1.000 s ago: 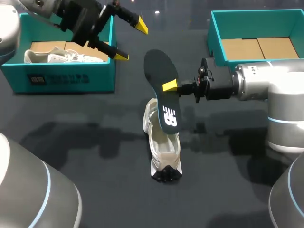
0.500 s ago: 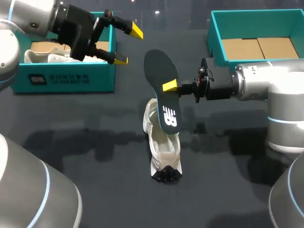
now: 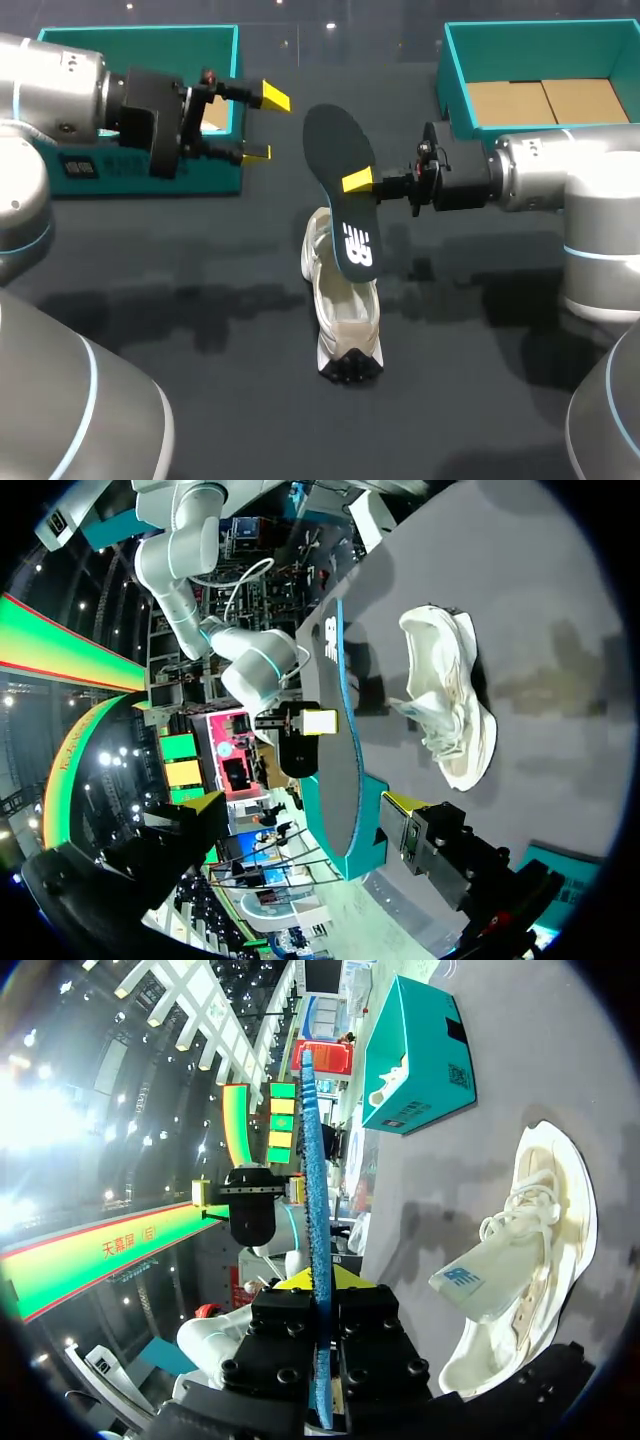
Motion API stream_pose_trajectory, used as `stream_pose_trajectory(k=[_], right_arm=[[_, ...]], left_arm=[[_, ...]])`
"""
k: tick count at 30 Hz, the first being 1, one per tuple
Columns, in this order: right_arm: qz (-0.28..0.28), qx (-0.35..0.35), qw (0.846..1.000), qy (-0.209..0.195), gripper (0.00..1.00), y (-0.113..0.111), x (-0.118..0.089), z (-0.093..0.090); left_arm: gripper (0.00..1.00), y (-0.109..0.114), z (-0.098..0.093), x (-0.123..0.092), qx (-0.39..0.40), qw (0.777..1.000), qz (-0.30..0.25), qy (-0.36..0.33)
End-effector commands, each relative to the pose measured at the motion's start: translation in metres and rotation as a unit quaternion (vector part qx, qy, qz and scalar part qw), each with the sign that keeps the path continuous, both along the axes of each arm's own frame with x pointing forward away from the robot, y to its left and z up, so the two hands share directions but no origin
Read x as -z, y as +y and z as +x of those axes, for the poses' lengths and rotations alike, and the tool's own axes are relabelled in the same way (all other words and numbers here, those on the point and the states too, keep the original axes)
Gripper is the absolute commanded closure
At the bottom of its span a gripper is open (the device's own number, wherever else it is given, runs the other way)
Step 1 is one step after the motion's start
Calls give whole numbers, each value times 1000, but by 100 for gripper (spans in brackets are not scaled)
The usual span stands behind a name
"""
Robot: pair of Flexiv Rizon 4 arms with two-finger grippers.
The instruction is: Take the shoe out of the shoebox, open the shoe tongue, remove and reinsert the insole, then place the shoe into the shoebox
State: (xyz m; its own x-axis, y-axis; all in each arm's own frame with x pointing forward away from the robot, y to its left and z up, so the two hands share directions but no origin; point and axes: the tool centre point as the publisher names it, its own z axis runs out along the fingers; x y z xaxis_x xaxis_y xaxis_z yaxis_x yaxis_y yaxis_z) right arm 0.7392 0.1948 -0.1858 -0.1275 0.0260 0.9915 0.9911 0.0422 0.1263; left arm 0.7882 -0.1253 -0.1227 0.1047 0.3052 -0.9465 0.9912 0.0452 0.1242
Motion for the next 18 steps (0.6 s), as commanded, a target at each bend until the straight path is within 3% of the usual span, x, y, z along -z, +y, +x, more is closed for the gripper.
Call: stream_pose_trajectory(k=[1, 5, 13, 18], right_arm=[[-1, 0, 1000, 0, 100, 0, 0, -1], [-1, 0, 1000, 0, 100, 0, 0, -1], [-5, 21, 1000, 7, 100, 7, 0, -1], [-1, 42, 999, 19, 100, 12, -1, -4]], left_arm=[[0, 0, -3, 2, -5, 1000, -5, -3], [0, 0, -3, 2, -5, 1000, -5, -3], [0, 8, -1, 28, -23, 998, -56, 2], [0, 1, 3, 40, -26, 996, -85, 8]])
